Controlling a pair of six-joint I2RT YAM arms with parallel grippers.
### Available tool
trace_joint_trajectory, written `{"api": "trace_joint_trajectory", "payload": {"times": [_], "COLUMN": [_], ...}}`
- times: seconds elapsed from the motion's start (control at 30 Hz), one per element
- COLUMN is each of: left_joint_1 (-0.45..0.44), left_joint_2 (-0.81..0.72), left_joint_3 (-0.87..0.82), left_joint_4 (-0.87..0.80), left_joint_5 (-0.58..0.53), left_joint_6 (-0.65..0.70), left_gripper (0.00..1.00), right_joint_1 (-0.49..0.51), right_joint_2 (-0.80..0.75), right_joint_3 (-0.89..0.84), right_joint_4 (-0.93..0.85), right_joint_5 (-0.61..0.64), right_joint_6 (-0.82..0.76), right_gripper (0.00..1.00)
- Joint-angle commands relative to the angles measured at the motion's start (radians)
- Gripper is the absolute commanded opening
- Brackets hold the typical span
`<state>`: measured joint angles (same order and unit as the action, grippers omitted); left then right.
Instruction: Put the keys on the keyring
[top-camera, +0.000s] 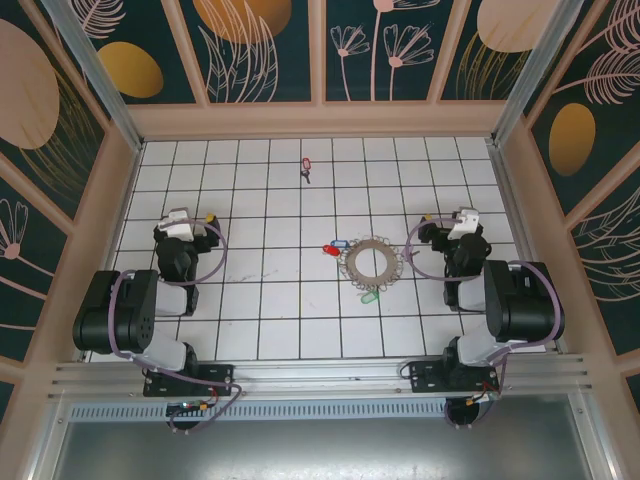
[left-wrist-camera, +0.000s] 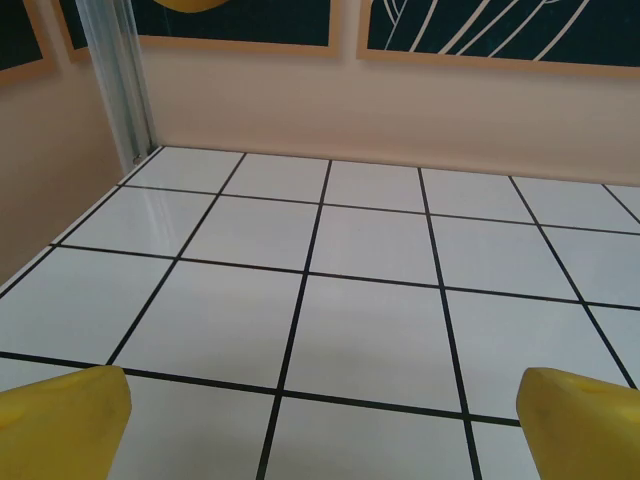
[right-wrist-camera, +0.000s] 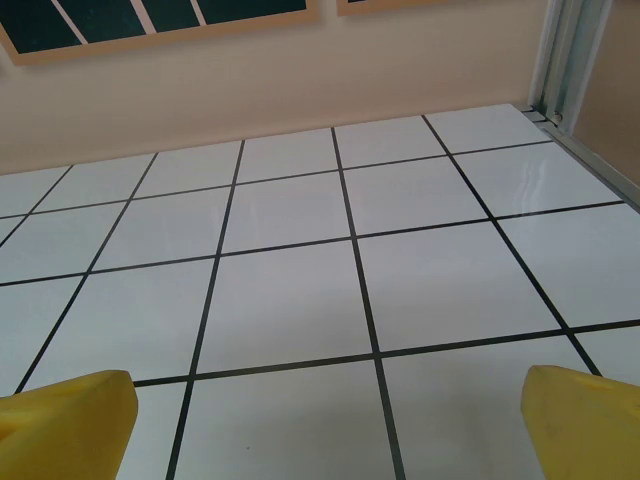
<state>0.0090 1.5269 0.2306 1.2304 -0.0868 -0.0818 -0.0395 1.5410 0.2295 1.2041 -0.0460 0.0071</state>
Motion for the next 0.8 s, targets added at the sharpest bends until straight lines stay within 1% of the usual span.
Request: {"api": "trace_joint_trajectory", "payload": {"times": [0.0, 0.67, 0.77], "left_joint_1": [-0.004, -0.004, -0.003], "left_joint_2": [-0.009, -0.009, -0.008], "left_joint_3": [0.01, 0.009, 0.01], "left_joint_4": [0.035, 0.034, 0.032], "left_joint_5": [0.012, 0.013, 0.004], "left_joint_6": [0.01, 0.009, 0.006], "left_gripper": [0.99, 0.99, 0.99], "right_joint_1": [-0.003, -0.005, -0.032], "right_joint_2": [-0.006, -0.006, -0.01], "right_joint_3": [0.021, 0.021, 0.007], "right_joint_4": [0.006, 0.008, 0.03], "right_joint_5": [-0.011, -0.012, -0.069], "right_joint_6": [0.005, 0.005, 0.022], "right_gripper": [0.99, 0.99, 0.99]}}
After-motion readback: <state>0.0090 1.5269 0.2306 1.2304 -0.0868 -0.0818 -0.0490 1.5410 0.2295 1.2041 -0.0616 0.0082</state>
